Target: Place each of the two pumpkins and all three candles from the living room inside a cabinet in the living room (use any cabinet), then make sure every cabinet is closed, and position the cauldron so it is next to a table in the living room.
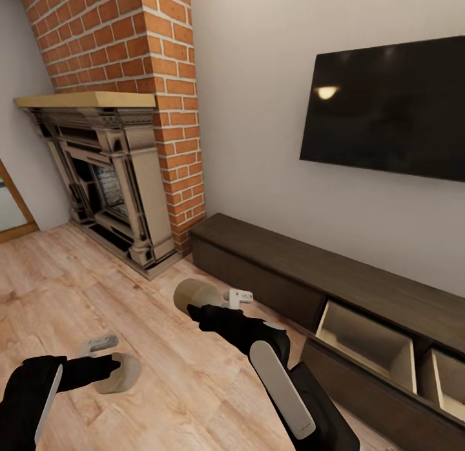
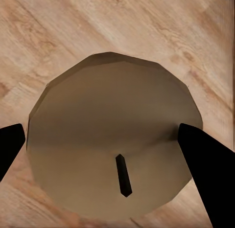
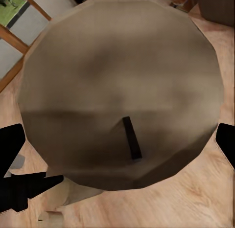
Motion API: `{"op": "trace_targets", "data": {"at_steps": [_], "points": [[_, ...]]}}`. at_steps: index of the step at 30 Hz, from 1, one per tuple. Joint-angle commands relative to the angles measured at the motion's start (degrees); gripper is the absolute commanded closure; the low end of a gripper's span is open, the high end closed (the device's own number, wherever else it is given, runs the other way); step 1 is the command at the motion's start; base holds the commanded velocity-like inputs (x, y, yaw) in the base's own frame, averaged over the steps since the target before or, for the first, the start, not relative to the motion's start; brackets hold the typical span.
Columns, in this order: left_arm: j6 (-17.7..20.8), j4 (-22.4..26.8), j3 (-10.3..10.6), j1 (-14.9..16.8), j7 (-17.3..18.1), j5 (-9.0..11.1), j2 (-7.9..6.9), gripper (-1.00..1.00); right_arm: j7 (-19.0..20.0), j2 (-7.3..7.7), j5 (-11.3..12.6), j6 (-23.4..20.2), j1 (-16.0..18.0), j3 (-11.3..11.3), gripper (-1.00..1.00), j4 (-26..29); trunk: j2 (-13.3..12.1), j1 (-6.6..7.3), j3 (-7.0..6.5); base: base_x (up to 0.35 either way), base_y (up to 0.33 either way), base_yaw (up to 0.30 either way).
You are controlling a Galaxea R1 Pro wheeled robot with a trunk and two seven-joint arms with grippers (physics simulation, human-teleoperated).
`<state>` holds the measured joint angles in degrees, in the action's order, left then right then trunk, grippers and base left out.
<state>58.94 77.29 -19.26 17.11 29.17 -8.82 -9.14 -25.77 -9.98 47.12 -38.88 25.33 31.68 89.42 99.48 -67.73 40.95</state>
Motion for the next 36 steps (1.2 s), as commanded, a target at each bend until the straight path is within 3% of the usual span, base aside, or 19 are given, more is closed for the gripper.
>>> {"op": "trace_targets", "data": {"at_steps": [1,7,36], "points": [[0.2,0.08,-0.07,0.03,0.62,-0.41,0.0,1.0,-0.5,-0.01,0.69,0.04,0.07,0.05,1.0,0.06,0.03,0.01,-0.02,0.0,0.0,-0.232],[0.23,0.14,-0.09,0.03,0.62,-0.41,0.04,1.0,-0.5,-0.01,0.64,0.04,0.07,0.05,1.0,0.06,-1.17,0.66,-0.9,0.0,0.0,-0.202],[0.22,0.14,-0.08,0.03,0.62,-0.41,0.0,1.0,-0.51,-0.01,0.17,0.04,0.07,0.13,1.0,-0.07,-12.8,7.03,-6.13,0.0,0.0,-0.002]]}}
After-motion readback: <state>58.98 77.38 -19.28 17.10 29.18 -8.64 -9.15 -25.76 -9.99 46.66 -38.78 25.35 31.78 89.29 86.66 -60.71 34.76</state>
